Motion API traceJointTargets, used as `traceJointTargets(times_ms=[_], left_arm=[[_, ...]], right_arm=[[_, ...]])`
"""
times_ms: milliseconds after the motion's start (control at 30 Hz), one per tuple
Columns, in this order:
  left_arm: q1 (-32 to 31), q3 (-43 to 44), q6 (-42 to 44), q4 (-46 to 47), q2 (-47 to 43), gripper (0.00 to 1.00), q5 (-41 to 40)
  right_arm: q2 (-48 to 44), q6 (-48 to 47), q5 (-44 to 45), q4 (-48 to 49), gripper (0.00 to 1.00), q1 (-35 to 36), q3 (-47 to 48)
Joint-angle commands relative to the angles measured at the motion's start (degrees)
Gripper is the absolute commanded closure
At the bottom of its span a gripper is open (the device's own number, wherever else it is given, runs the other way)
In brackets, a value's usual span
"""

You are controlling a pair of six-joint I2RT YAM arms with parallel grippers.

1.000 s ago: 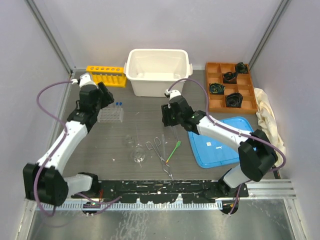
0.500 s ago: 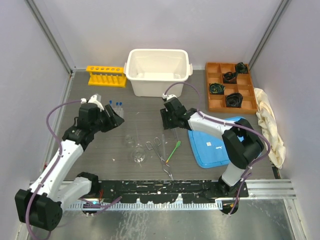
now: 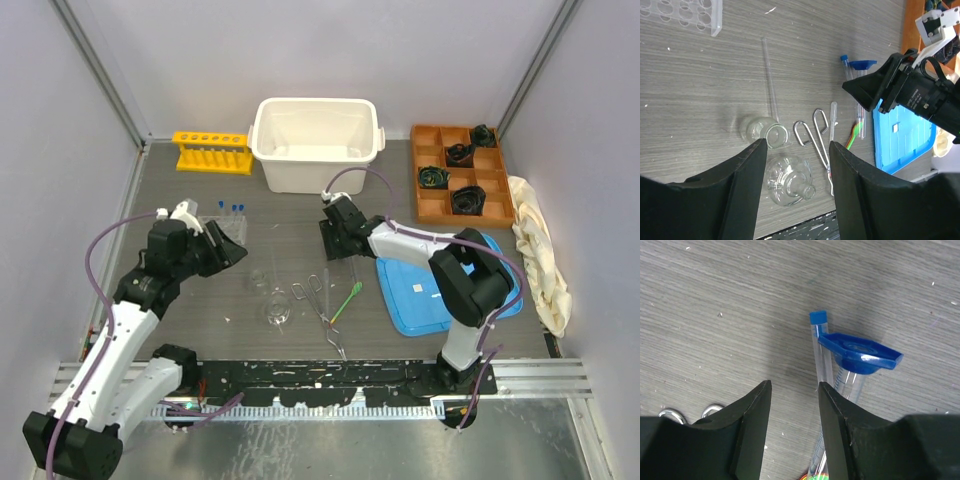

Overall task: Organize the chemistry lab equipment
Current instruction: Pick up the test tube at the center of the board.

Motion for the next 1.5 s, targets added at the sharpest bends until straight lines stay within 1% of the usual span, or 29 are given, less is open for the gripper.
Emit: traceJointTargets(times_ms=[0, 267, 333, 700, 900, 967, 1033, 1067, 1167, 1233, 1333, 1467], left_arm=[[-0.1, -0.5, -0.5, -0.3, -1.3, 0.46, 1.6], [-0.1, -1.1, -0.8, -0.2, -1.9, 0.46, 1.7], [0.0, -1.4, -0.9, 0.1, -1.8, 0.46, 1.7], [-0.1, -2.3, -2.1, 2.9, 1.0, 0.46, 3.1], [-0.2, -2.0, -2.1, 3.3, 1.4, 0.46, 3.1], [-0.2, -1.6, -2.1, 3.5, 2.1, 0.46, 3.4], [-0.2, -1.0, -2.1, 3.5, 2.9, 0.46, 3.9], [-0.2, -0.5, -2.1, 3.6, 3.5, 0.46, 4.2], [-0.3, 0.8, -2.0, 3.6, 5.5, 0.46, 4.9], [-0.6, 1.8, -1.9, 3.5, 7.0, 0.46, 5.3], [-1.2, 2.8, -2.0, 3.6, 8.5, 0.46, 5.5], [-2.1, 3.0, -2.2, 4.2, 9.0, 0.46, 5.1]], right_arm=[[1.0, -0.5, 2.1, 1.5, 0.52, -0.4, 3.5], [2.9, -1.0, 4.9, 1.2, 0.52, -0.7, 4.3], [3.1, -1.2, 7.1, 0.8, 0.52, -0.7, 4.6], [4.4, -2.1, 7.9, 0.6, 0.53, -1.5, 4.9], [4.2, -1.1, 6.0, 0.7, 0.58, -1.6, 3.8], [4.1, -0.7, 3.8, 1.1, 0.6, -1.6, 3.0], [3.7, -0.3, 2.6, 1.4, 0.65, -1.6, 2.1], [3.5, -0.1, 2.1, 1.7, 0.69, -1.6, 1.6], [2.8, 0.6, 0.6, 1.8, 0.73, -1.6, 0.4], [1.9, 0.9, 0.4, 2.2, 0.72, -1.7, -0.6], [1.1, 1.1, 0.5, 2.2, 0.66, -1.7, -1.7], [0.1, 1.3, 0.0, 2.0, 0.61, -1.6, -3.1]])
